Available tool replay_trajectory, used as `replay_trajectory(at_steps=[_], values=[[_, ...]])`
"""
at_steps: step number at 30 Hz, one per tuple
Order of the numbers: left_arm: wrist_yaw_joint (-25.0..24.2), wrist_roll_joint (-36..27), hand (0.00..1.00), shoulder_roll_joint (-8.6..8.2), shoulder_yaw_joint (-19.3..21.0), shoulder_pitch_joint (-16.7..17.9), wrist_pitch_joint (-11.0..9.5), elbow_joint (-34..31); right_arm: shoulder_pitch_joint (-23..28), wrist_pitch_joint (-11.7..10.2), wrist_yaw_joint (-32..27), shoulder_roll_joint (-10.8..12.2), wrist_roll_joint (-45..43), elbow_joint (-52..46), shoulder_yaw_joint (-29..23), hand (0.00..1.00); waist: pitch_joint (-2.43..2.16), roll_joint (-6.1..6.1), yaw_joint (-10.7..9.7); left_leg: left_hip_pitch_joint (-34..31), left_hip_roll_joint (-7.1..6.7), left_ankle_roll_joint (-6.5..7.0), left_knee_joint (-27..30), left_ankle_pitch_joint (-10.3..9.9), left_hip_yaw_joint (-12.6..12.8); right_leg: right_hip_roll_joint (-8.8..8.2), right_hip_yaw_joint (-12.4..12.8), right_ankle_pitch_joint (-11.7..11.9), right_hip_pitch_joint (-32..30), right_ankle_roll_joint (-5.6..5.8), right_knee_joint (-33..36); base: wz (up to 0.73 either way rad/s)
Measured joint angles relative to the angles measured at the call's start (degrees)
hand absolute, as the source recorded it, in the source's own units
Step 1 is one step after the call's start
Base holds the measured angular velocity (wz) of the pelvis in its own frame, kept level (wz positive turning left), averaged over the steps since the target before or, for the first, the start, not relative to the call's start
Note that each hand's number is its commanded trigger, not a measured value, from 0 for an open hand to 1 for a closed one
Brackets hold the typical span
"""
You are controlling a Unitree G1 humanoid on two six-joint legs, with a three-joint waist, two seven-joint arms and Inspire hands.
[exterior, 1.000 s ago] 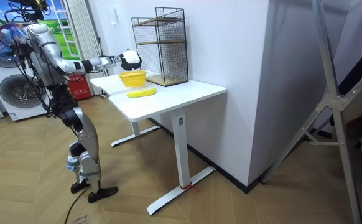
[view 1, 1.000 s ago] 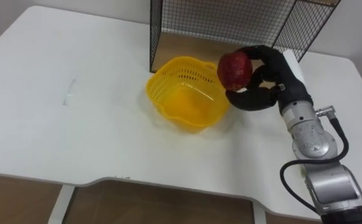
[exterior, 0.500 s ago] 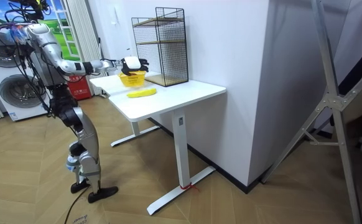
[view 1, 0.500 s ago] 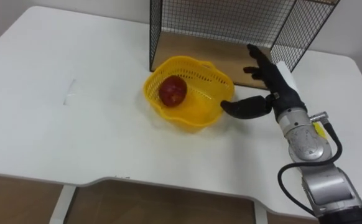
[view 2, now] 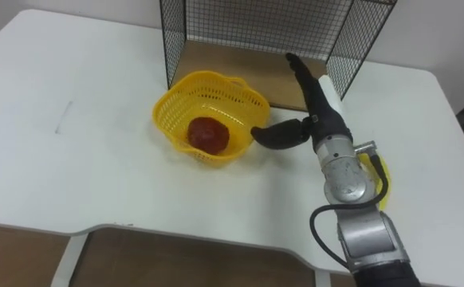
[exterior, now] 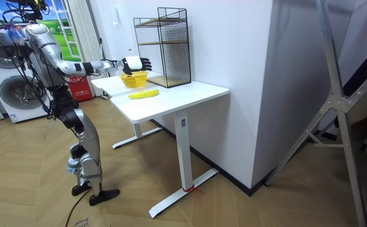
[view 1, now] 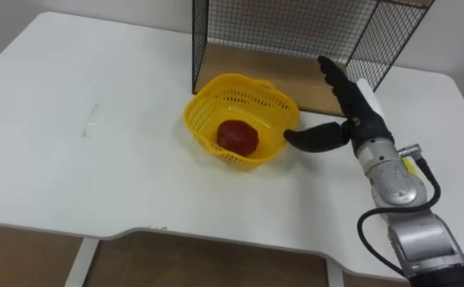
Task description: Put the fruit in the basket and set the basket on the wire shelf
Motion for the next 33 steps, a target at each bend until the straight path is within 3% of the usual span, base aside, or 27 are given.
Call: replay_trajectory(at_steps=[6,10,15,22,25,33], values=[[0.1,0.02,0.0,-0.06,0.55,1.98,-0.09,0.01,-0.02,-1.19,-5.76,-0.08,8.03,-3.16,-5.42,0.0,-0.1,0.03,-1.06,0.06,-0.06,0.01,0.01,0.0,0.15,0.4,0.13,-0.01,0.02,0.02,0.08,0.0],[1.11,0.01,0.0,-0.21,1.68,2.89,-0.52,-0.12,-0.02,-2.45,-11.55,-0.3,8.43,-3.48,-9.4,0.0,-0.09,0.29,-1.1,0.12,-0.02,0.01,0.0,0.0,0.27,0.52,0.34,-0.01,0.02,0.02,0.06,0.0],[1.58,0.11,0.0,-0.41,2.81,3.26,-0.83,-0.34,-0.02,-2.63,-16.0,-1.56,8.76,-4.79,-12.04,0.0,-0.14,0.77,-2.64,0.06,-0.05,0.0,-0.18,0.0,0.35,0.62,0.51,-0.01,-0.17,0.01,0.07,0.0],[1.62,0.07,0.0,-0.57,2.82,3.49,-1.07,-1.13,-0.02,-3.24,-18.66,-2.24,9.0,-5.59,-14.09,0.0,-0.2,0.65,-4.24,0.25,-0.08,-0.01,-0.18,-0.01,0.59,0.71,0.64,0.0,-0.12,0.0,0.07,-0.01],[1.62,0.01,0.0,-0.72,2.82,3.46,-1.09,-1.11,-0.02,-3.25,-19.1,-2.27,9.52,-5.43,-14.17,0.0,0.02,0.67,-4.51,0.89,0.0,-0.01,-0.26,-0.01,1.17,0.75,1.08,0.0,0.28,0.0,0.07,-0.08],[0.91,0.05,0.0,-0.91,2.74,3.5,-0.43,-1.32,-0.05,-2.37,-16.72,-3.4,9.19,1.39,-13.72,0.0,0.05,0.08,-5.22,0.83,-0.06,-0.03,-0.66,-0.03,1.25,0.76,1.15,0.0,0.19,0.0,0.17,0.0]])
